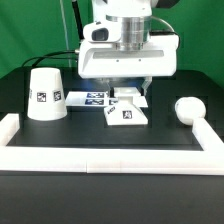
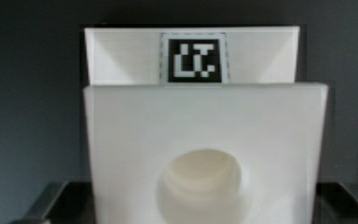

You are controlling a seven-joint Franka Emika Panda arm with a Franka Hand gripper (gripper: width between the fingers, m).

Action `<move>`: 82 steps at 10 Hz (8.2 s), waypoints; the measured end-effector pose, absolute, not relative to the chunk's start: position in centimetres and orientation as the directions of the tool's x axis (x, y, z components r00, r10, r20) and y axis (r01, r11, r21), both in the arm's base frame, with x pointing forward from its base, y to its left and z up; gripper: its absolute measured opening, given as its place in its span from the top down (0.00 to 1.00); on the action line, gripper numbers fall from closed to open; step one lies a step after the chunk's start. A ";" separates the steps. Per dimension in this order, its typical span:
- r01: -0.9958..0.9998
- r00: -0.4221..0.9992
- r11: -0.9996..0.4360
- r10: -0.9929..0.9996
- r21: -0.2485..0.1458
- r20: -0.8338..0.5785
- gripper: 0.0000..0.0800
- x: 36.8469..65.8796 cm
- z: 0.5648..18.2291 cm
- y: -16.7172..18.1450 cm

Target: Assemble lamp

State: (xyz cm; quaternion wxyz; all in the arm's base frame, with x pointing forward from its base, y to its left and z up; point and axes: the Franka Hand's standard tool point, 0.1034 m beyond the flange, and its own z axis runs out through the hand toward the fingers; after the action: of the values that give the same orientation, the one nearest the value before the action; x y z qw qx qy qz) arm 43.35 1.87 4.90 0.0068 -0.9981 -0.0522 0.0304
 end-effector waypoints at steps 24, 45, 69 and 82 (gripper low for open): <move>0.063 0.994 -0.997 0.058 -0.047 0.095 0.33 57.3 5.1 6.5; 0.057 0.992 -0.997 0.051 -0.052 0.111 0.13 57.2 5.7 9.4; 0.065 0.997 -0.996 0.062 -0.059 0.049 0.13 48.4 4.2 15.1; 0.099 0.802 -0.995 0.071 0.014 -0.594 0.13 47.3 4.3 15.4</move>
Offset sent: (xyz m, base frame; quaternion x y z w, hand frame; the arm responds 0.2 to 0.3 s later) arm 0.0000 0.0000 0.0000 0.0000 0.0000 0.0000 1.0000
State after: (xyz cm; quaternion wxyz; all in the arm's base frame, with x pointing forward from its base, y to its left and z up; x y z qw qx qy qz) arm 47.34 15.36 4.26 -0.0223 -0.9488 -0.0446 0.3118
